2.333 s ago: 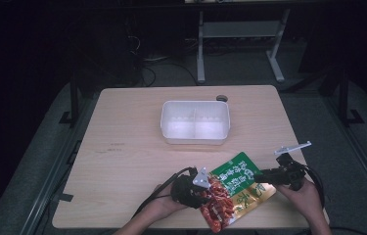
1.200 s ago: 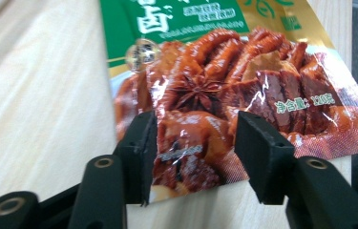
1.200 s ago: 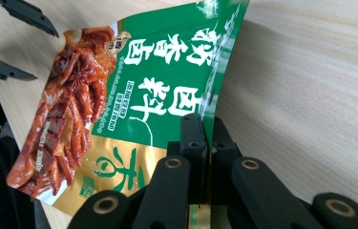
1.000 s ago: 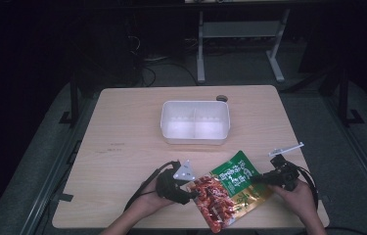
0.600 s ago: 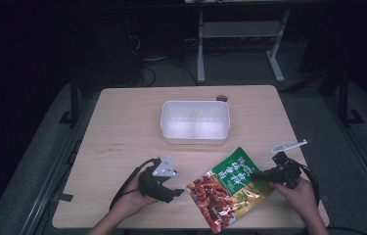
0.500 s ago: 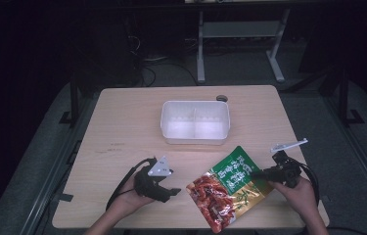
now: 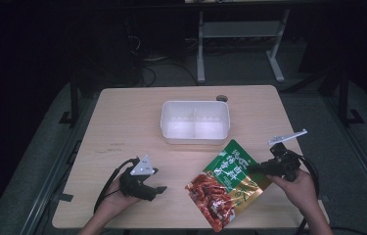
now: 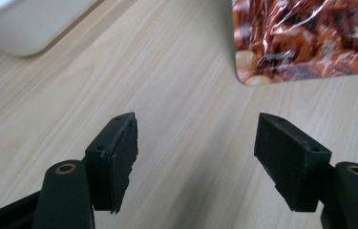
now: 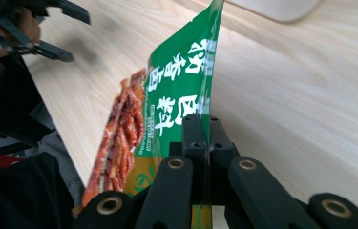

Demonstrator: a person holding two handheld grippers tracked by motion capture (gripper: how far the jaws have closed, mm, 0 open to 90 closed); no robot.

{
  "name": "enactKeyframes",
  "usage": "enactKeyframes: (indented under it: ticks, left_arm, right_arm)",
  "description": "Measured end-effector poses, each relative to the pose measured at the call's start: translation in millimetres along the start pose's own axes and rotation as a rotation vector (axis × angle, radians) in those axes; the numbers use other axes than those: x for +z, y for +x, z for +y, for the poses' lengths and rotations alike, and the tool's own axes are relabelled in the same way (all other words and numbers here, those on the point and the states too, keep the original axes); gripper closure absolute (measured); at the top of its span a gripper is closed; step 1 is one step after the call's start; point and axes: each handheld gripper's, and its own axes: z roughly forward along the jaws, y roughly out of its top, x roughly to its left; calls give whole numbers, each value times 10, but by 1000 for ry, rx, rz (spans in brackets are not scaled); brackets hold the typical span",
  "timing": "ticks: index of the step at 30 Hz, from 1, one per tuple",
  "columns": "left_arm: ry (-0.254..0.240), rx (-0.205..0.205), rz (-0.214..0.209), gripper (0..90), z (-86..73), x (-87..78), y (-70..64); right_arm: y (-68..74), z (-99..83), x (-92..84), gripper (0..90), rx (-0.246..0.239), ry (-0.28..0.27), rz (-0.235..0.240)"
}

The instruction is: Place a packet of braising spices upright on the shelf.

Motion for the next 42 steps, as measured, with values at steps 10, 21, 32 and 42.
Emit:
enactKeyframes:
  ticks: [10, 21, 32, 42]
  left_arm:
    - [-27, -20, 29, 303, -45, -67, 42]
    - [-24, -27, 47, 294, -69, -77, 72]
    - [-19, -38, 42, 287, -97, -70, 91]
    - [-16, -39, 43, 284, -104, -79, 92]
  right_arm:
    - [284, 210, -109, 896, -71, -7, 25]
    - [547, 390, -164, 896, -128, 5, 52]
    - [987, 604, -298, 897, -224, -13, 82]
    - [1076, 766, -427, 898, -234, -4, 28]
